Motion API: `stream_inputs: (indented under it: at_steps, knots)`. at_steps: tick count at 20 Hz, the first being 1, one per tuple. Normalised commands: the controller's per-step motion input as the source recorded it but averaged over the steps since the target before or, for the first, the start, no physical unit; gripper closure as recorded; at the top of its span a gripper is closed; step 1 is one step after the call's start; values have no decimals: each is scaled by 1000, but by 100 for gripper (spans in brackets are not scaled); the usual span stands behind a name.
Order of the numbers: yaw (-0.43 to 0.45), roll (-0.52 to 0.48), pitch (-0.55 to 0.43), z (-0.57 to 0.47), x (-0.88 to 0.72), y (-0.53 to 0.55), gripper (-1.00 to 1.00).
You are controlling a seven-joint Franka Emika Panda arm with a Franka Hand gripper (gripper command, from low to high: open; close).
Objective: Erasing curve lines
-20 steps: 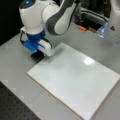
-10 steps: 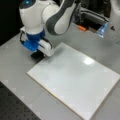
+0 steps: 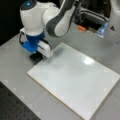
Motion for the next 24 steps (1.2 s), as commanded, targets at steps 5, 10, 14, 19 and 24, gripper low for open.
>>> stream_inputs:
  at_steps: [5,10,14,19,24]
  knots:
    - [22,96,-76,-95,34,1,-100]
    - [6,117,-100,-94,31,-7,-100]
    - [-11,109,-92,-16,-4,-39,-100]
    - [-14,103,-71,44,-33,-62,-100]
    - [-72,44,-44,166,-115,5,-100]
